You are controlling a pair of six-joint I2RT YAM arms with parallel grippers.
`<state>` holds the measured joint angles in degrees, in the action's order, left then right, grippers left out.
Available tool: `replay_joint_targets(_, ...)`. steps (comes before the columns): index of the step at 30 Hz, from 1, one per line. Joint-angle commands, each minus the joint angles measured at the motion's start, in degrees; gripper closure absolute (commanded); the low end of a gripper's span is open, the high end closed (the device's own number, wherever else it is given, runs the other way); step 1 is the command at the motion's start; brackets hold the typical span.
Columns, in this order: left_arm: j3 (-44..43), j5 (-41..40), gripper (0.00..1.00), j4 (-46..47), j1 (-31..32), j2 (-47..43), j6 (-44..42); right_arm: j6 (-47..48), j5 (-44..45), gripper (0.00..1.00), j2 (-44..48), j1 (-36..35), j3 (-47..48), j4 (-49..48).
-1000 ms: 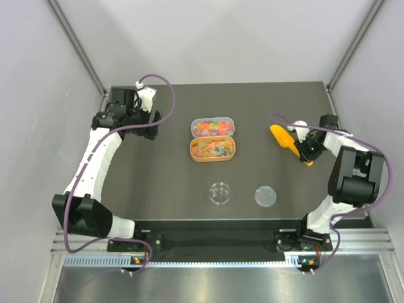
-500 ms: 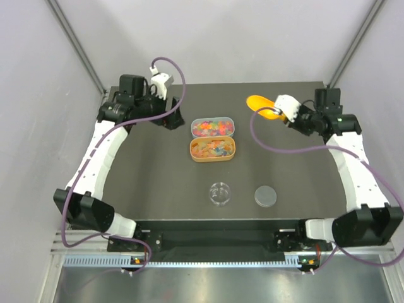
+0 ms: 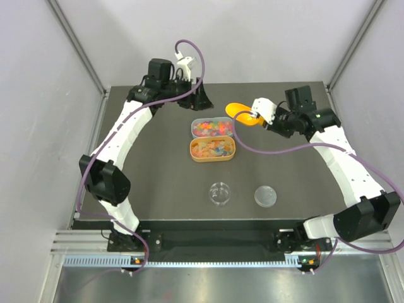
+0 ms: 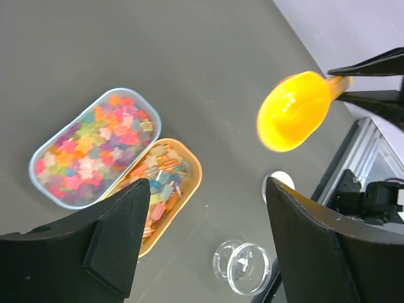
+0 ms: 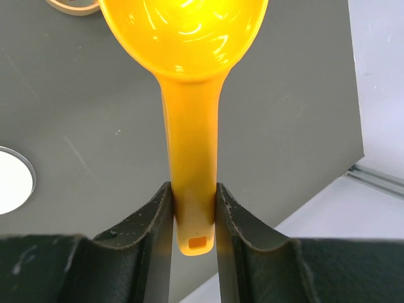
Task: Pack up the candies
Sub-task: Adjust the spatula.
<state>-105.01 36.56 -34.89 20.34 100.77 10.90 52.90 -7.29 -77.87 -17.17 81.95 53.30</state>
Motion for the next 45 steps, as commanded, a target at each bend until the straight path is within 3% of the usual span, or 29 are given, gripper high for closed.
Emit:
replay_joint_targets(1, -3.18, 1.59, 0.22, 4.40, 2.77, -0.58, 1.23, -1.66, 1.40, 1.00, 1.66, -2.16, 3.13, -0.30)
replay_joint_targets(9, -5.38, -1.40, 0.19, 3.25, 6.82, 2.93, -2.37, -2.36, 3.07, 1.00, 2.02, -6.38, 3.74, -0.57)
replay_joint_targets(20, -7.31, -3.60, 0.20, 1.94, 7.26, 8.56, -4.48, -5.79, 3.60, 1.00, 5.88, -7.35, 10.77, 0.05)
replay_joint_targets(37, -9.07, -6.93, 0.19, 1.32, 9.28, 10.59, -6.76, -11.77, -6.24, 1.00, 4.92, -7.53, 20.88, 1.72)
replay_joint_targets(40, -11.08, -10.17, 0.16, 0.27, 9.37, 9.80, -7.47, -11.60, -5.81, 1.00, 4.57, -7.53, 18.78, 1.46)
replay_joint_targets(45, -13.12, -26.17, 0.09, -0.35, 7.00, 1.99, -14.75, -8.00, -3.00, 1.00, 6.06, -7.53, 9.03, -1.43)
